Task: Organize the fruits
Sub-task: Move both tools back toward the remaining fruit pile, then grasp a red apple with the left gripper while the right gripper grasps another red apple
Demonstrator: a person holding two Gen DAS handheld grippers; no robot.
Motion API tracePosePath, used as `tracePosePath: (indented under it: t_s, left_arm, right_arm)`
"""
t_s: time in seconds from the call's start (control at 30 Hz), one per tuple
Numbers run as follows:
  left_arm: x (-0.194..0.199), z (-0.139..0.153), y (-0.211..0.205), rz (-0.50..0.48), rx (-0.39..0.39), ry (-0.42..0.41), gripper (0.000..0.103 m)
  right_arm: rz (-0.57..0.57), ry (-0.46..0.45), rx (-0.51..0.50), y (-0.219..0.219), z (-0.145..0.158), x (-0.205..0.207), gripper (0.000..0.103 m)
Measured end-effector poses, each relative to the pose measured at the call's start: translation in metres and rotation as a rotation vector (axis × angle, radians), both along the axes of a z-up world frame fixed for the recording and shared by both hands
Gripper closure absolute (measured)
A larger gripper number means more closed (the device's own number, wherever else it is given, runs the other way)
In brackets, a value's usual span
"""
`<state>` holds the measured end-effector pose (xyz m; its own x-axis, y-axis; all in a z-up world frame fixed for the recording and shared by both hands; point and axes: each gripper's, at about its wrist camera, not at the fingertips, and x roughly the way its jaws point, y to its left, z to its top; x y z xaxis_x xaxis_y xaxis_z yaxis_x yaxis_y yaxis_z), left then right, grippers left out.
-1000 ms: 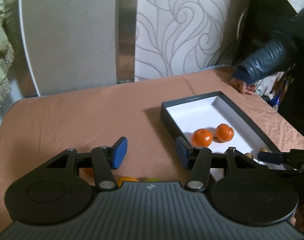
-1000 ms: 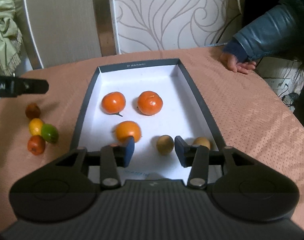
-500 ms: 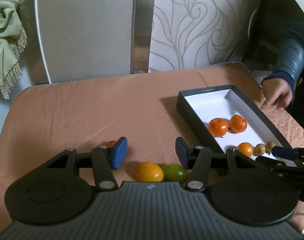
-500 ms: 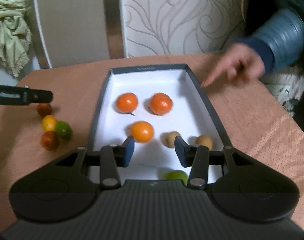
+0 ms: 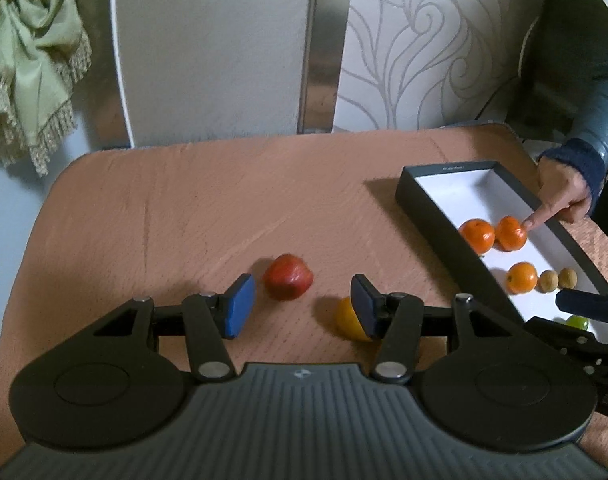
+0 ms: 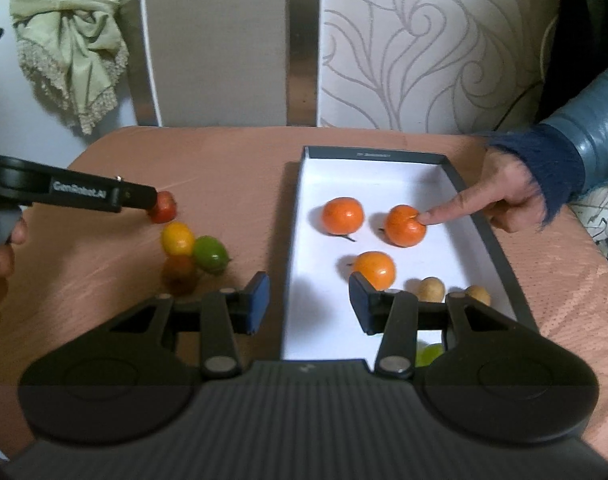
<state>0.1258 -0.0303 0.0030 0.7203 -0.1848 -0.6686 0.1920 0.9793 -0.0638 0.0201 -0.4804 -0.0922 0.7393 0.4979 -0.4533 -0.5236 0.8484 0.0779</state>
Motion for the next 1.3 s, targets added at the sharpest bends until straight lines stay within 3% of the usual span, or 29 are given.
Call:
tracePosePath:
  t_s: [0.43,0.97,1.3]
  left_arm:
    - [-0.002,-0.007,0.006,-0.007,-0.009,0.01,0.044]
    - [-0.005,-0.008,0.036,0.025,-0.013,0.013,0.044]
    - [-0.005,-0.008,0.048,0.031,-0.014,0.013,0.044]
  right_arm:
    - [0.067,-0.008,-0.028,0.022,-0.001,-0.018,0.057]
    - [0.121,0.06,-0.045,0.061,-0.014,-0.006,0.057]
    - [0.17,0.056,-0.067,0.091,-0.015,-0.001,0.057]
